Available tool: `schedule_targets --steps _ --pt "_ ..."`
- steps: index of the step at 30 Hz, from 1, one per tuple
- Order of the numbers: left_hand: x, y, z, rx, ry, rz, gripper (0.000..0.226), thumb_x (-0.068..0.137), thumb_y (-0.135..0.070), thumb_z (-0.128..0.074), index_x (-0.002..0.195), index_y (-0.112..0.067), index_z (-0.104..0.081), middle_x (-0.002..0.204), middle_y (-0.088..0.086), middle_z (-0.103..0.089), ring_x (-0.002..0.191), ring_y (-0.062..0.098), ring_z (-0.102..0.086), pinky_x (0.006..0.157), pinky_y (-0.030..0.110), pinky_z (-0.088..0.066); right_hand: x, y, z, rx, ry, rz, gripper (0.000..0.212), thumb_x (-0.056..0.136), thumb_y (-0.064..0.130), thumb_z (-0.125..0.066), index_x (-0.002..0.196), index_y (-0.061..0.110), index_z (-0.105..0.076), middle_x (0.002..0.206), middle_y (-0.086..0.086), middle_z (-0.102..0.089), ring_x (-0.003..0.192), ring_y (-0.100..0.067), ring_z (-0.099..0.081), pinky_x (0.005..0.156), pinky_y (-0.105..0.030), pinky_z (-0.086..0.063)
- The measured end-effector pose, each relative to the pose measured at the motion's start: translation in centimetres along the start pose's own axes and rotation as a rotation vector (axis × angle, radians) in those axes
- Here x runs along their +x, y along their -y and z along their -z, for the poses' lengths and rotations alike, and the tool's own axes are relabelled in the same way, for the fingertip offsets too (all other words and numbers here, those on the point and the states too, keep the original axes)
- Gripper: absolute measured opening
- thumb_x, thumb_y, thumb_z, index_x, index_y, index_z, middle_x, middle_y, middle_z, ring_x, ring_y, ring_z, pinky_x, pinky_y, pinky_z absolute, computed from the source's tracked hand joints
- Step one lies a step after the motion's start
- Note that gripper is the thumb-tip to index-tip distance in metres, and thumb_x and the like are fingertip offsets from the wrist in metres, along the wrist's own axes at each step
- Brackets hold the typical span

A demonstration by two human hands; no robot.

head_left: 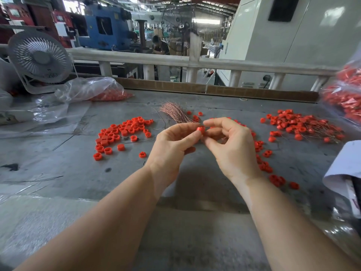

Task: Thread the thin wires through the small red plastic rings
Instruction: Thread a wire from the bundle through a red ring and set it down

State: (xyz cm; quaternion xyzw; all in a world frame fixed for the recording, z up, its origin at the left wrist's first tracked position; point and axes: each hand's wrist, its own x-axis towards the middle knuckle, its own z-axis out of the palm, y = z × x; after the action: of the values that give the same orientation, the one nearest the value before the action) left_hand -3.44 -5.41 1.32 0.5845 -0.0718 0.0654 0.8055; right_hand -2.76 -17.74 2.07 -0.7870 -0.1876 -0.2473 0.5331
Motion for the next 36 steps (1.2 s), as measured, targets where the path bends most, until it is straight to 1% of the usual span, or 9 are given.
schedule_targets --steps 3,7,11,15,17,20,24,33,36 --pt "-0.02 -0.1 -0.08 -0.07 0.026 0.039 0.017 0.085 0.0 -0.057 0.088 -0.015 -0.066 0.072 -0.008 -0.071 0.065 0.001 -0.062 0.06 0.014 -0.046 0.02 -0.02 0.05 -0.034 -0.045 0.022 0.029 0.074 -0.003 -0.073 0.089 0.02 -0.065 0.069 0.008 -0.063 0.064 0.002 -0.056 0.059 -0.003 -0.037" --pt "0.04 -0.43 -0.07 -0.172 0.054 0.101 0.019 0.086 0.005 -0.053 0.089 -0.009 -0.064 0.07 -0.003 -0.07 0.062 0.004 -0.062 0.061 0.015 -0.05 0.05 -0.04 0.02 -0.077 -0.073 0.047 0.029 0.072 -0.004 -0.072 0.09 0.018 -0.066 0.067 0.013 -0.059 0.065 0.005 -0.055 0.061 -0.003 -0.037" --pt "-0.06 -0.56 -0.15 -0.238 0.042 0.155 0.009 0.087 -0.004 -0.055 0.086 -0.007 -0.063 0.065 0.001 -0.066 0.056 0.007 -0.058 0.059 0.017 -0.052 0.01 -0.09 -0.02 -0.137 -0.09 0.104 0.026 0.073 -0.007 -0.07 0.09 0.013 -0.068 0.068 0.022 -0.056 0.067 0.01 -0.056 0.064 -0.003 -0.039" --pt "0.01 -0.42 -0.02 -0.266 0.031 0.15 0.016 0.086 0.006 -0.051 0.082 -0.004 -0.063 0.064 0.003 -0.067 0.055 0.007 -0.06 0.062 0.017 -0.053 -0.03 -0.1 -0.04 -0.163 -0.112 0.147 0.026 0.072 -0.006 -0.071 0.09 0.012 -0.069 0.07 0.013 -0.06 0.07 -0.003 -0.058 0.067 -0.005 -0.042" --pt "0.04 -0.43 0.04 -0.285 0.035 0.15 0.019 0.084 0.01 -0.052 0.083 -0.004 -0.064 0.066 0.004 -0.068 0.058 0.009 -0.063 0.064 0.017 -0.055 -0.02 -0.09 0.0 -0.144 -0.11 0.138 0.027 0.072 -0.006 -0.07 0.09 0.013 -0.068 0.071 0.01 -0.061 0.071 -0.005 -0.059 0.067 -0.006 -0.042" --pt "0.09 -0.42 0.09 -0.301 0.034 0.131 0.023 0.08 0.013 -0.054 0.088 -0.006 -0.064 0.07 0.004 -0.07 0.064 0.01 -0.067 0.065 0.019 -0.056 0.01 0.0 0.06 -0.107 -0.096 0.118 0.03 0.072 -0.007 -0.07 0.089 0.017 -0.066 0.071 0.012 -0.062 0.072 -0.003 -0.06 0.067 -0.005 -0.041" --pt "0.16 -0.29 0.23 -0.319 0.028 0.109 0.03 0.081 0.018 -0.049 0.091 -0.007 -0.062 0.074 0.003 -0.072 0.07 0.009 -0.069 0.067 0.02 -0.056 -0.09 0.16 0.05 -0.08 -0.082 0.11 0.036 0.072 -0.008 -0.071 0.086 0.024 -0.062 0.07 0.011 -0.062 0.071 -0.003 -0.059 0.066 -0.004 -0.04" --pt "0.11 -0.39 0.12 -0.306 0.036 0.099 0.028 0.081 0.017 -0.05 0.09 -0.006 -0.063 0.073 0.003 -0.072 0.069 0.009 -0.069 0.07 0.02 -0.056 -0.1 0.13 0.09 -0.079 -0.079 0.107 0.036 0.072 -0.007 -0.071 0.085 0.025 -0.061 0.068 0.014 -0.06 0.069 -0.001 -0.058 0.064 -0.003 -0.039" --pt "0.17 -0.51 0.07 -0.291 0.035 0.118 0.023 0.074 0.01 -0.057 0.088 -0.006 -0.065 0.072 0.004 -0.07 0.066 0.01 -0.067 0.068 0.02 -0.055 -0.09 0.02 0.08 -0.091 -0.074 0.105 0.036 0.073 -0.008 -0.069 0.084 0.025 -0.061 0.068 0.013 -0.061 0.069 -0.002 -0.058 0.064 -0.004 -0.039"
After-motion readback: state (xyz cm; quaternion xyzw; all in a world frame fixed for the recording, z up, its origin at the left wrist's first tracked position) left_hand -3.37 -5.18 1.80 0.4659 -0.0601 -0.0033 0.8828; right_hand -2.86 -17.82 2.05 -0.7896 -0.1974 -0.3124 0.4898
